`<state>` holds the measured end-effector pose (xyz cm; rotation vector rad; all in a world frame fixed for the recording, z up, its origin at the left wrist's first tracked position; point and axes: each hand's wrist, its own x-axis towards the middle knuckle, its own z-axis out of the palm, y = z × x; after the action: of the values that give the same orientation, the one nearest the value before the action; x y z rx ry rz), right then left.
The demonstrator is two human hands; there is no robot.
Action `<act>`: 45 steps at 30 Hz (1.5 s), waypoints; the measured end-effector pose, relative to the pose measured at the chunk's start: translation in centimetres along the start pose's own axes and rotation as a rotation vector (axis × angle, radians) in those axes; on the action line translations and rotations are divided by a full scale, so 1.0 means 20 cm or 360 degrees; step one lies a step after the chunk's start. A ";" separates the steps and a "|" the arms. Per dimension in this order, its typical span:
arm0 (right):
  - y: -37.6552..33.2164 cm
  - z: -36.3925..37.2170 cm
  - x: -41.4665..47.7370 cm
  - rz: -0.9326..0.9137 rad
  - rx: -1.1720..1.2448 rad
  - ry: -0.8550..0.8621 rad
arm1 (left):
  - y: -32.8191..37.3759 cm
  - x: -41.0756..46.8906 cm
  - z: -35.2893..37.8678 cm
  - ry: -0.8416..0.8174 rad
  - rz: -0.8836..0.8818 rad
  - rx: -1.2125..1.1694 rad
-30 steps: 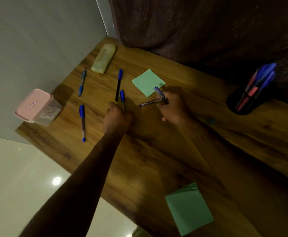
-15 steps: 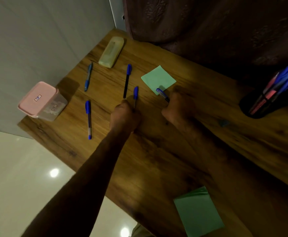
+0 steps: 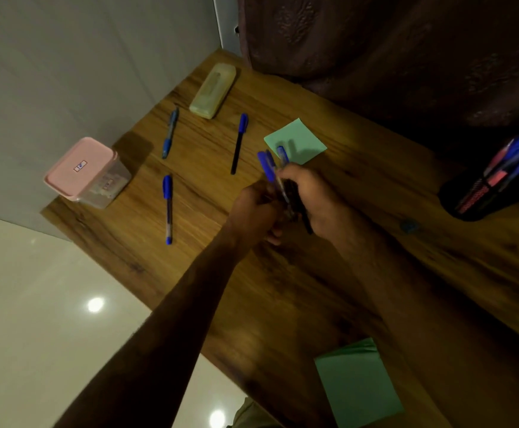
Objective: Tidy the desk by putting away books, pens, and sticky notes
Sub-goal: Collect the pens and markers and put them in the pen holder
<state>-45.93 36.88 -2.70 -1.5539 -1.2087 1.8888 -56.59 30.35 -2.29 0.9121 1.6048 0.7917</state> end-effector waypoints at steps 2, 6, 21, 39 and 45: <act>0.01 0.03 0.01 -0.0067 -0.0132 -0.0024 | -0.02 0.00 -0.04 -0.0022 -0.0001 0.0073; 0.02 0.14 0.00 -0.0162 -0.0251 -0.0138 | -0.02 -0.03 -0.12 -0.0111 -0.0082 0.0167; -0.03 0.35 0.12 -0.0123 -0.0223 -0.0074 | -0.30 -0.02 -0.65 0.0853 -0.0312 0.1405; -0.15 0.45 0.45 -0.0431 -0.1684 0.0721 | -0.42 0.03 -0.67 0.0614 -0.0187 0.1606; -0.14 0.44 0.41 -0.0510 -0.1821 0.0607 | -0.40 0.03 -0.65 0.0610 -0.0209 0.1669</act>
<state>-57.16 41.51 -5.19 -1.8858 -2.3243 0.5719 -70.74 26.42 -6.80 1.3950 2.4462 -0.0499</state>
